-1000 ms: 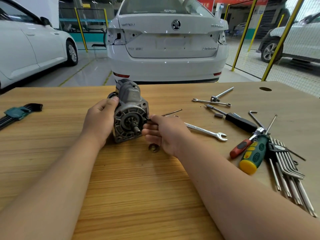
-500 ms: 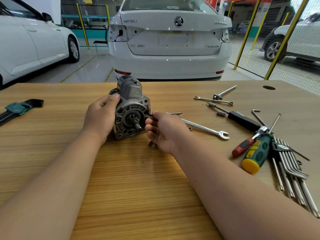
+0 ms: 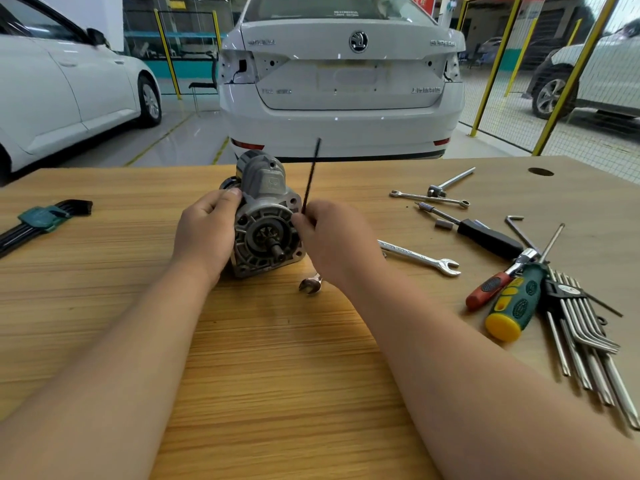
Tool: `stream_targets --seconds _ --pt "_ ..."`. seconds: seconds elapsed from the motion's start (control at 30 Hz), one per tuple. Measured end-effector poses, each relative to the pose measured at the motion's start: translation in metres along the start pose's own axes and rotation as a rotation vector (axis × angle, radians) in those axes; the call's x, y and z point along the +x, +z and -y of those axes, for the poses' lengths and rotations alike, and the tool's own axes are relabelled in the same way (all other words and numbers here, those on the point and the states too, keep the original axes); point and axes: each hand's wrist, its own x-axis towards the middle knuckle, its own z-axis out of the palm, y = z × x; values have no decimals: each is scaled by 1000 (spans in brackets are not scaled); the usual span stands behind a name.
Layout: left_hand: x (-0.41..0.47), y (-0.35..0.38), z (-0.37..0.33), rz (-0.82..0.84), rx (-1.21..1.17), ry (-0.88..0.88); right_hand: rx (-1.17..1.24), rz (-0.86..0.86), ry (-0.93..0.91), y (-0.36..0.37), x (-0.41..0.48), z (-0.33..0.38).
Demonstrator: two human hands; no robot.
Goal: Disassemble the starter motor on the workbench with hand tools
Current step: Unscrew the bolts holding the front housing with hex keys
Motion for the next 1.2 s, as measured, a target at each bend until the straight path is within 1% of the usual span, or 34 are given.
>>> stream_targets --seconds 0.07,0.13,0.33,0.43,0.53,0.63,0.67,0.7,0.73,0.77,0.83,0.87,0.9,0.93,1.0,1.03,1.2 --pt "0 0 -1 -9 5 -11 -200 -41 -155 -1 2 -1" --pt "-1 0 -2 -5 4 -7 -278 -64 -249 1 2 -1" --pt "-2 -1 -2 18 -29 15 -288 -97 -345 4 1 -4" --pt "-4 -2 -2 23 -28 20 -250 -84 -353 1 1 -5" --pt "-6 0 -3 19 -23 25 -269 -68 -387 -2 1 -5" --pt "-6 1 -5 -2 -9 1 -252 -124 -413 -3 -2 -5" --pt "-6 1 -5 0 -5 -2 -202 -152 -374 -2 -3 -6" --pt "-6 1 -5 6 0 1 -103 -161 -275 0 -3 -7" --pt "-7 1 -5 9 5 8 48 -132 -112 -1 -3 -9" --pt "-8 1 -6 7 6 15 270 -67 87 -3 -3 -11" --pt "-9 1 -7 3 2 20 826 102 447 -5 -3 -16" --pt "-9 2 -8 4 3 18 1041 162 555 -5 -4 -17" --pt "-10 2 -8 7 3 17 1173 198 621 -6 -5 -17" --pt "-10 2 -8 9 -1 17 1256 219 656 -6 -5 -16" --pt "-10 2 -9 6 -10 16 1337 245 670 -3 -6 -12" --pt "-10 2 -9 5 -10 16 1332 253 669 -2 -6 -10" --pt "-10 3 -9 1 -18 11 1108 314 636 -2 -8 -6"
